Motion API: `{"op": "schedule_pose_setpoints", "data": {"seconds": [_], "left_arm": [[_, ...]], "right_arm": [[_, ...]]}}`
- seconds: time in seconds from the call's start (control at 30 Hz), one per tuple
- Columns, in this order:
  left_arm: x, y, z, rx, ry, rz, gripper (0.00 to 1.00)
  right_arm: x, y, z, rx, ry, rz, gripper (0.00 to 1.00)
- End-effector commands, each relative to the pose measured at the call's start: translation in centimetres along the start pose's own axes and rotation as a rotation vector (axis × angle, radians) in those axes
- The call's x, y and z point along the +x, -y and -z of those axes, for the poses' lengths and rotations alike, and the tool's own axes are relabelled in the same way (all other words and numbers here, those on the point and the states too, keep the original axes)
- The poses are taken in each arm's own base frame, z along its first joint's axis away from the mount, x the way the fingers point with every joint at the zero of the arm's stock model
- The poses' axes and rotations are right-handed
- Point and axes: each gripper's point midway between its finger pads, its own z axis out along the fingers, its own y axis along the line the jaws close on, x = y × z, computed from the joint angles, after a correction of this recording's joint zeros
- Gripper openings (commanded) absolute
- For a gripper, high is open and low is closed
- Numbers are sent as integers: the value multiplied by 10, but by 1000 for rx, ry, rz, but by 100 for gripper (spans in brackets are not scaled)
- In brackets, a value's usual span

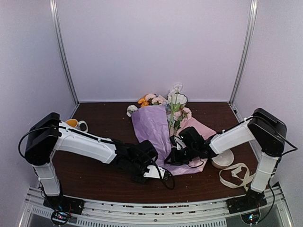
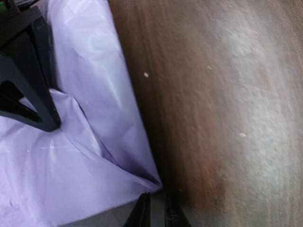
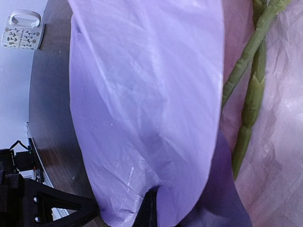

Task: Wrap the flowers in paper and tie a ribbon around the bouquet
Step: Press the fold line on the 2/3-folded wrapping paper.

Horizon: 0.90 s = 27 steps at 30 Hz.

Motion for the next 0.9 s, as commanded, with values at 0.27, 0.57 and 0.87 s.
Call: {"op": "schedule_pose_setpoints", "data": {"seconds": [0.27,0.57,0.87], "left_arm": [[11,-75,33,15,229,403,17],[39,-101,0,8,194,536,19],[129,-145,-5,-143,83,846,19]], "right_arm": [[15,14,3,66,-36,26,0],[26,15,1,48,-80,29,0],[39,24,2,68,-127,23,0]]}}
